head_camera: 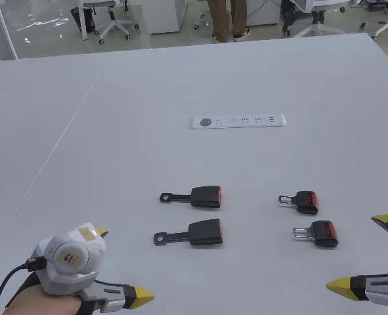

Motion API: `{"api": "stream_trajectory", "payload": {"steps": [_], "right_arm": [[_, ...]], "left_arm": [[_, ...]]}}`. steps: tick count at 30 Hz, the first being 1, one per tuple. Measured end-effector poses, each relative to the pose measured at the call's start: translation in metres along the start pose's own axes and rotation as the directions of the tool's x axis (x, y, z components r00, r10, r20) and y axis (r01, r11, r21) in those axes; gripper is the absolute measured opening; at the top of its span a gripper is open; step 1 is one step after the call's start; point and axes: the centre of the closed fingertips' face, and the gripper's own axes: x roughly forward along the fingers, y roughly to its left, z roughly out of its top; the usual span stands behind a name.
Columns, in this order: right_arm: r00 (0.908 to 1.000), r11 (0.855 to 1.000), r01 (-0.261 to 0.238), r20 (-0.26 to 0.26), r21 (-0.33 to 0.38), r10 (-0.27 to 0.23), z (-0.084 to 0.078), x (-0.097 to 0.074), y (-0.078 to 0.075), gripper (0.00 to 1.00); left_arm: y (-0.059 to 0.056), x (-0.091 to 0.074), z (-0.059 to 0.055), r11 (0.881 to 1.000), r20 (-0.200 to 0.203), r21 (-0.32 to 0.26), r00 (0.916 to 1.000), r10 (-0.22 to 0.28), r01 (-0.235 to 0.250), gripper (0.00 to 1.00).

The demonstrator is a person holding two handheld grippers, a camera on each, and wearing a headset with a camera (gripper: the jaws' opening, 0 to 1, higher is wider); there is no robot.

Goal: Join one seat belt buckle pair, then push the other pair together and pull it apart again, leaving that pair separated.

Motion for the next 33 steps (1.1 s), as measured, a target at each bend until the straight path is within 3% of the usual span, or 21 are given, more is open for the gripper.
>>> {"api": "stream_trajectory", "payload": {"steps": [9,19,23,33], "right_arm": [[0.9999,1.0,0.012,0.005,0.002,-0.012,0.001,-0.002,-0.012,0.97],[1.0,1.0,0.007,-0.006,-0.01,-0.007,0.001,-0.001,-0.007,0.97],[1.0,1.0,0.004,-0.005,-0.013,-0.004,0.002,-0.001,-0.005,0.96],[0.9999,1.0,0.011,-0.01,-0.013,-0.011,0.004,-0.002,-0.006,0.96]], "left_arm": [[-0.002,0.003,0.003,1.0,0.006,-0.002,1.0,-0.007,0.007,1.0],[-0.002,0.007,0.004,1.0,-0.005,0.009,0.9998,-0.022,0.022,1.0],[0.002,0.008,0.009,1.0,0.013,0.019,0.9999,-0.008,0.008,0.99],[0.002,0.011,0.013,1.0,0.014,0.017,0.9997,-0.021,0.02,1.0]]}}
